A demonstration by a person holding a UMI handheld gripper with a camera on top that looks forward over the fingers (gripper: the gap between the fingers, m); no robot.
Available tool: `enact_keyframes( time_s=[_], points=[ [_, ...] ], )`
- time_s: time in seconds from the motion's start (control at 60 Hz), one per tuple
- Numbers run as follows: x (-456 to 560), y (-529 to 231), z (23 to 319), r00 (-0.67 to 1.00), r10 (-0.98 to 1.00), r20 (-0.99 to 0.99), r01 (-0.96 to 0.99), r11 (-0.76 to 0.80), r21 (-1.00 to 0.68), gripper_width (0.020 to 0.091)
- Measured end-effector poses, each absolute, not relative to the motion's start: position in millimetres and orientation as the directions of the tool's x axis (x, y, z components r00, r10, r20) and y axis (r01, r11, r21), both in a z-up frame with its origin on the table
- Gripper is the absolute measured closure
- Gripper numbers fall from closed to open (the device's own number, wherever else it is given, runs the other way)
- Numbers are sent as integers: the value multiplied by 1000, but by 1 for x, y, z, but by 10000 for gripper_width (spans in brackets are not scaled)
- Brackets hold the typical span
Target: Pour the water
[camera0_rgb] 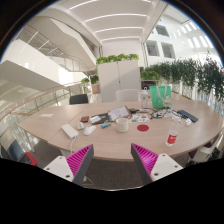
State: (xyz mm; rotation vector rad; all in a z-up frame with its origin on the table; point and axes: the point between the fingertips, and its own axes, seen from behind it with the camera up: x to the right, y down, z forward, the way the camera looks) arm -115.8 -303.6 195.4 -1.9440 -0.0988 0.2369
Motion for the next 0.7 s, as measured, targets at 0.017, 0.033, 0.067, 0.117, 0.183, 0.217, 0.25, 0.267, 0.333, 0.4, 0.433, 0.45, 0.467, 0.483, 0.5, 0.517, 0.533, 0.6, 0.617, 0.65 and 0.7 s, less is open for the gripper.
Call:
enact_keyframes(
  time_s=[0.017,0.033,0.067,0.117,0.183,0.217,0.25,0.267,0.333,0.4,0.433,0.45,0.467,0.483,0.5,0.517,0.533,0.6,0.617,0.65,0.7],
  points=[
    [-115,-303,195,977,176,-120,-45,-379,-924,273],
    [-122,-300,200,978,170,-122,-48,-385,-922,275],
    [-121,-297,199,978,166,-123,-50,-390,-920,271],
    [-114,-293,193,981,154,-118,-50,-389,-920,274],
    [-126,-300,200,983,147,-110,-44,-393,-919,275],
    [-126,-301,199,984,147,-106,-40,-393,-919,277],
    [-124,-301,196,984,145,-100,-36,-393,-919,276],
    [-122,-301,196,985,143,-98,-34,-392,-919,276],
    [-114,-300,190,987,136,-90,-30,-392,-919,277],
    [-100,-294,181,988,125,-88,-32,-391,-920,275],
    [-89,-289,176,989,120,-84,-31,-385,-922,275],
    [-83,-286,173,990,114,-78,-29,-381,-924,275],
    [-75,-282,170,992,105,-71,-27,-377,-926,274],
    [-66,-279,166,994,92,-63,-24,-375,-927,276],
    [-57,-274,161,995,78,-56,-22,-376,-926,275],
    [-48,-270,156,997,63,-50,-22,-381,-924,276],
    [-39,-265,150,998,51,-47,-24,-386,-922,277],
    [-9,-242,136,999,21,-49,-37,-382,-924,273],
    [-1,-236,134,999,14,-50,-42,-376,-926,272],
    [15,-222,129,999,-3,-54,-51,-360,-931,271],
    [41,-200,122,998,-39,-51,-61,-338,-939,270]
  ],
)
